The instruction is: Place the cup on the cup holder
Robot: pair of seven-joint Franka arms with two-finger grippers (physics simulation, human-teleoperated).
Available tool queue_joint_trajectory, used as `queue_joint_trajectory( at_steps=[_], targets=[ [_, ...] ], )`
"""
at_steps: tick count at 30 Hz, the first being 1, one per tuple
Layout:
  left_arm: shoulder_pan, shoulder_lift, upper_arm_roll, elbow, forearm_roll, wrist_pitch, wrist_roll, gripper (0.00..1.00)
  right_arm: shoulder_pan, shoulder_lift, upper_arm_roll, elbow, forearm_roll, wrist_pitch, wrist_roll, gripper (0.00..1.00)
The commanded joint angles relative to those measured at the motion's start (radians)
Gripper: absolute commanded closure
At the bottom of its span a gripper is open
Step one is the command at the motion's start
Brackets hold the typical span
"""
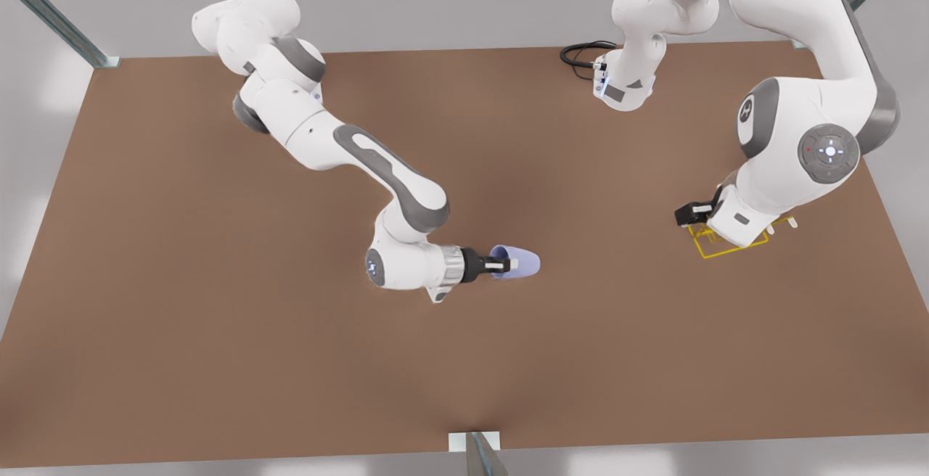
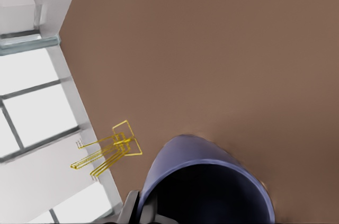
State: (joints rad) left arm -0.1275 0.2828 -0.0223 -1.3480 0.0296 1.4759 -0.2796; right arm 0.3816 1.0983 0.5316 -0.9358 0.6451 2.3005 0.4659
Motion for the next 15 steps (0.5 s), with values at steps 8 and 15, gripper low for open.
queue_joint_trajectory(
  at_steps=[8,15],
  targets=[
    [-0.150,0.157,-0.045,0.098,-0.016,0.121,-2.116,0.00,0.083,0.135,-0.019,0.049,0.074,0.160,0.605,0.79],
    [-0.242,0.257,-0.050,0.098,-0.010,0.253,-2.423,0.00,0.100,0.133,-0.042,0.015,0.068,0.178,0.609,0.02]
  ],
)
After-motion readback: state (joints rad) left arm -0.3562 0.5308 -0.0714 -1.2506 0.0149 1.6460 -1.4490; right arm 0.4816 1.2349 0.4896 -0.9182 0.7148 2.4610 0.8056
